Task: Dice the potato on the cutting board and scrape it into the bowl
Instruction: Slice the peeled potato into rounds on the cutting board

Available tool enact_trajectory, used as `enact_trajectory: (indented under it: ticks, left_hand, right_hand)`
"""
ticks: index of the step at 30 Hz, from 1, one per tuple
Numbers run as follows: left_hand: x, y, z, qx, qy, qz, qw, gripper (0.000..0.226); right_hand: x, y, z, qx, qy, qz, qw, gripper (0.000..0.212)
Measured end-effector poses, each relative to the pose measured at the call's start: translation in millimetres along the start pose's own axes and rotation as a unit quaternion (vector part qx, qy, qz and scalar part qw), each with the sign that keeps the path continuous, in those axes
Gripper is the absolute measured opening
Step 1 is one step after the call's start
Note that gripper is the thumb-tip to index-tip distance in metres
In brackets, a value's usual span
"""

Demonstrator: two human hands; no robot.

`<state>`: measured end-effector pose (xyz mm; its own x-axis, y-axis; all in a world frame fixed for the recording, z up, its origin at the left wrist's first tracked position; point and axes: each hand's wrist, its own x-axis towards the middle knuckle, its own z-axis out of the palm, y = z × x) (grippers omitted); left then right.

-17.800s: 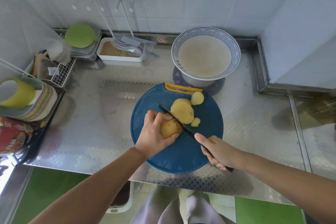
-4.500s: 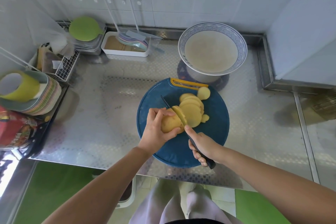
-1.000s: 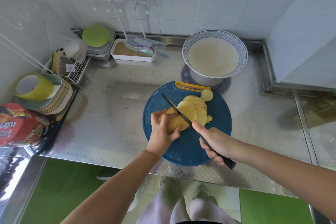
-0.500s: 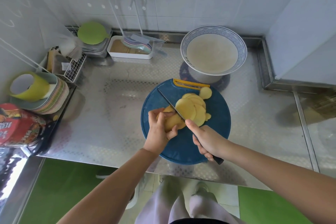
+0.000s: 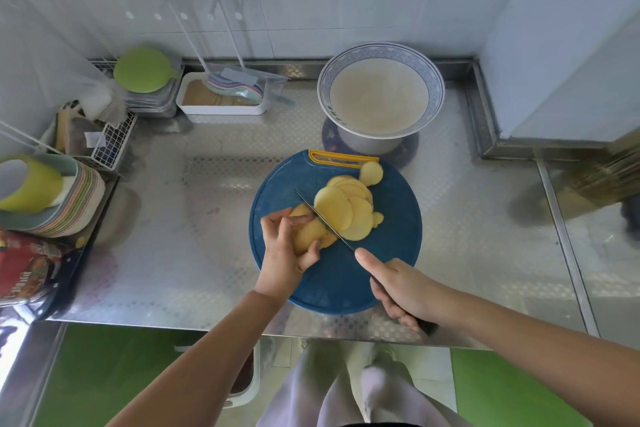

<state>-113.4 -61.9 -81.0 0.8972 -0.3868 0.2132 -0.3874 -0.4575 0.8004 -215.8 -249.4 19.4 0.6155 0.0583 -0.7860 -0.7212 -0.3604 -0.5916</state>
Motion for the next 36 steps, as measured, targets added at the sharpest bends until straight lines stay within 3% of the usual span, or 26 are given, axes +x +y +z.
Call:
enact_trajectory:
  ticks: [11, 25, 36]
  left_hand:
    - [0, -3, 4, -0.001, 0.011, 0.017, 1.0, 0.047]
    - [0, -5, 5, -0.025, 0.013, -0.018, 0.999, 0.041]
    - [5, 0, -8, -0.058, -0.014, -0.041, 0.997, 0.038]
  right_hand:
    - [13, -8, -8, 0.008, -0.032, 0.025, 0.999, 0.073]
    - [40, -28, 1, -0.022, 0.006, 0.034, 0.999, 0.072]
    - [24, -11, 11, 0.023, 0.006, 0.014, 1.0, 0.072]
